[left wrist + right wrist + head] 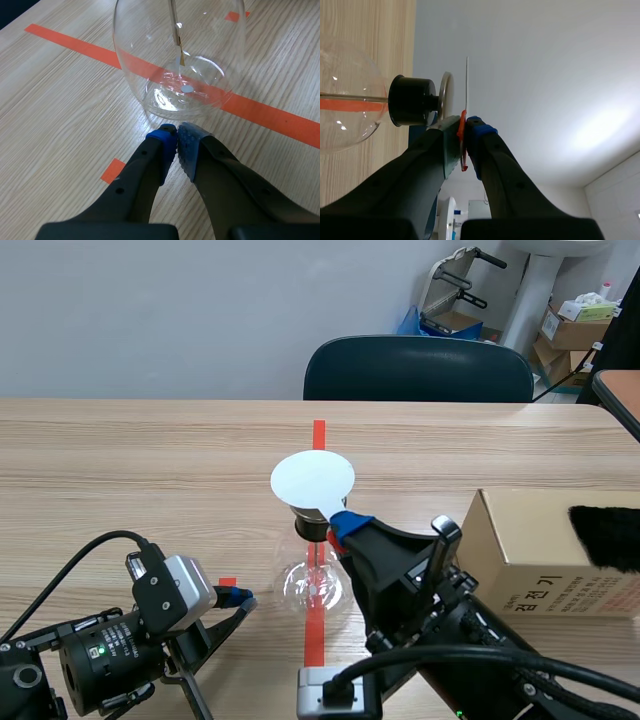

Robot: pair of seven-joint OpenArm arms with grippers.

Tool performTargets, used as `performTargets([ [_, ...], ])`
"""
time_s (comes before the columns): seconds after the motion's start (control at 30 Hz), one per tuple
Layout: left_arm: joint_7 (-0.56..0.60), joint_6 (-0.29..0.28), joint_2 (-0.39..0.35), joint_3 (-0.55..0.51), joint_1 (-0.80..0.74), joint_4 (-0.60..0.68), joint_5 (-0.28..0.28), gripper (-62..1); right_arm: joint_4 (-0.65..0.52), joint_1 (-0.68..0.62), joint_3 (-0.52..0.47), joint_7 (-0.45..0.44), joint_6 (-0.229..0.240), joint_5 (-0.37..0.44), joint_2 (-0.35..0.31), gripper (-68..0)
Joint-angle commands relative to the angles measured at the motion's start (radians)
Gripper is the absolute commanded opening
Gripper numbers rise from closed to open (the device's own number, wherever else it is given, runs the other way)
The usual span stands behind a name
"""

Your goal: Do the electroscope experiment

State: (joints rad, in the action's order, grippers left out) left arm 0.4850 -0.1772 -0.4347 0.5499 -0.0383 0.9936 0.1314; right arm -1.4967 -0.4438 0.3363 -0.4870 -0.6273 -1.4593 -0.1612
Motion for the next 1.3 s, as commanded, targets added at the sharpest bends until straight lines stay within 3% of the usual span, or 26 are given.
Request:
performTargets([
  [0.0, 0.011, 0.002, 0.007, -0.001, 0.002, 0.013, -0.007, -55.3, -0.014, 0.006, -0.002, 0.001, -0.008, -0.002, -0.008, -65.8],
  [0.47, 0.011, 0.002, 0.007, -0.001, 0.002, 0.013, -0.007, -55.3, -0.014, 0.006, -0.002, 0.037, -0.008, -0.002, -0.008, -65.8],
  [0.63, 0.011, 0.002, 0.007, -0.001, 0.002, 0.013, -0.007, -55.4, -0.014, 0.006, -0.002, 0.178, -0.008, -0.002, -0.008, -65.8],
  [1.0, 0.011, 0.002, 0.007, -0.001, 0.002, 0.013, -0.007, -55.3, -0.014, 0.006, -0.002, 0.595, -0.008, -0.002, -0.014, -65.8],
  [1.13, 0.011, 0.002, 0.007, -0.001, 0.002, 0.013, -0.007, -55.4, -0.014, 0.006, -0.002, 0.668, -0.008, -0.002, -0.013, -65.8],
  [1.27, 0.011, 0.002, 0.007, -0.001, 0.002, 0.013, -0.007, -55.4, -0.014, 0.006, -0.002, 0.684, -0.008, -0.002, -0.013, -65.8],
])
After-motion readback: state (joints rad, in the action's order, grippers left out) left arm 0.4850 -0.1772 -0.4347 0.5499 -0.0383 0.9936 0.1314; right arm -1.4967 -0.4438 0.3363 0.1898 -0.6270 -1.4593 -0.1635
